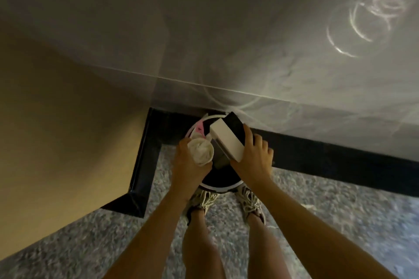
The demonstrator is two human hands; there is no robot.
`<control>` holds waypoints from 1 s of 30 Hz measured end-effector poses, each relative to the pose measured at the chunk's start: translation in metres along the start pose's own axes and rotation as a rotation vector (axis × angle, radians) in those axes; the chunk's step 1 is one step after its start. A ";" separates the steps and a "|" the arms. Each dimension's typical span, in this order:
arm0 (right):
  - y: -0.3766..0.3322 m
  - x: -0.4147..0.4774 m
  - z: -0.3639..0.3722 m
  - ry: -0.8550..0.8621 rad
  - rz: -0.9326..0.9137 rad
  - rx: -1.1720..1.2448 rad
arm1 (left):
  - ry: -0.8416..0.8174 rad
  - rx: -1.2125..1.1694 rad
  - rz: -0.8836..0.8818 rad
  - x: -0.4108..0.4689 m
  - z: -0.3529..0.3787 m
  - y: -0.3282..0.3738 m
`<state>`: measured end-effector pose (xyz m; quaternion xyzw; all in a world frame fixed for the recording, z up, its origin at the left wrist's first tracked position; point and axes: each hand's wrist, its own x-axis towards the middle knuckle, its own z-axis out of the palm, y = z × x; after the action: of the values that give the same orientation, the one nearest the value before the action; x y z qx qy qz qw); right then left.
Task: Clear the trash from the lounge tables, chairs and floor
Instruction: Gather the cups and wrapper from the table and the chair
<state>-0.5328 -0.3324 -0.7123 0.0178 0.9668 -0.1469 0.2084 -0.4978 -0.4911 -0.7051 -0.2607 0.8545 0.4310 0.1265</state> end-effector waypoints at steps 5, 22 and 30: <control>0.000 0.014 0.062 0.023 0.147 0.065 | -0.073 0.068 0.060 0.038 0.040 -0.039; -0.013 -0.024 0.033 0.116 0.304 0.279 | -0.442 0.370 0.320 0.045 0.007 -0.019; -0.012 -0.091 -0.122 0.618 0.346 0.396 | -0.499 0.319 0.817 -0.016 -0.041 0.148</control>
<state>-0.4989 -0.3059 -0.5659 0.2633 0.9196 -0.2810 -0.0780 -0.5661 -0.4450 -0.5742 0.2286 0.8858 0.3584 0.1863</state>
